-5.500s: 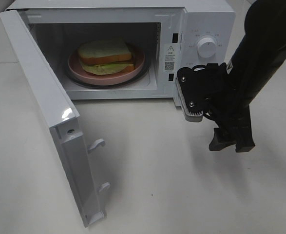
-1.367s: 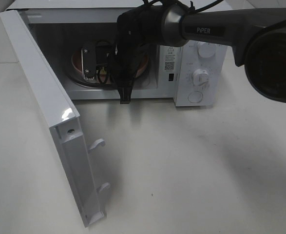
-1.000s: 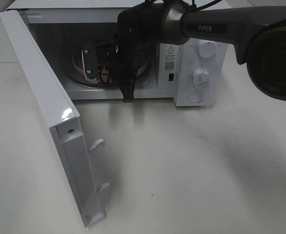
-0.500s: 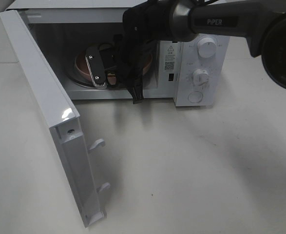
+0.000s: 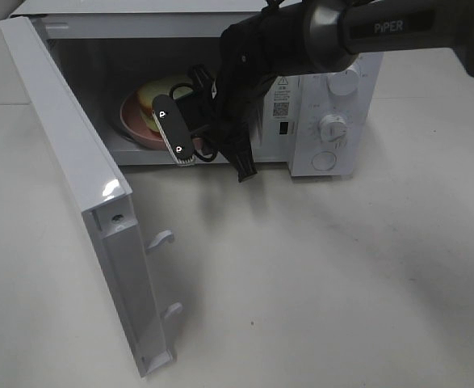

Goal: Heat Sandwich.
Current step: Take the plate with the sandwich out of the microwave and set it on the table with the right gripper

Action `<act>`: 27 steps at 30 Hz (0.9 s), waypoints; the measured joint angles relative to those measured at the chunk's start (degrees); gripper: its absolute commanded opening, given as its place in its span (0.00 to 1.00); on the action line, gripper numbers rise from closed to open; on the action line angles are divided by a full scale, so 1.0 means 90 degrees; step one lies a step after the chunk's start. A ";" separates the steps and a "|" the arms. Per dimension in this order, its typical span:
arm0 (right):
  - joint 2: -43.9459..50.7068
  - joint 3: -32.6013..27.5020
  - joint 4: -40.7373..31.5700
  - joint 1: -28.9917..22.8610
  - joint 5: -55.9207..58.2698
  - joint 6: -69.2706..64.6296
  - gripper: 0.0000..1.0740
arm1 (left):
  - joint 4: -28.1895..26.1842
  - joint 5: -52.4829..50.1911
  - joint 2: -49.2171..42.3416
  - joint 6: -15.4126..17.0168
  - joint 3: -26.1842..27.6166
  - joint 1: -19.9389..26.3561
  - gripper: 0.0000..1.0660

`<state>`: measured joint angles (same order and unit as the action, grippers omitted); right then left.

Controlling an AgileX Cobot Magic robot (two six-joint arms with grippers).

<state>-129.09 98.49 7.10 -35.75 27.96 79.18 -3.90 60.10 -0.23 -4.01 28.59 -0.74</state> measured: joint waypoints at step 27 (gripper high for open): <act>0.1757 -0.2394 -0.0509 0.0000 -0.0707 0.1311 0.00 | 0.0000 0.0000 0.0000 0.0000 0.0000 0.0000 0.94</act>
<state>-113.27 76.95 2.52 -35.75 21.60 90.99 -3.90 60.10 -0.23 -4.01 28.59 -0.74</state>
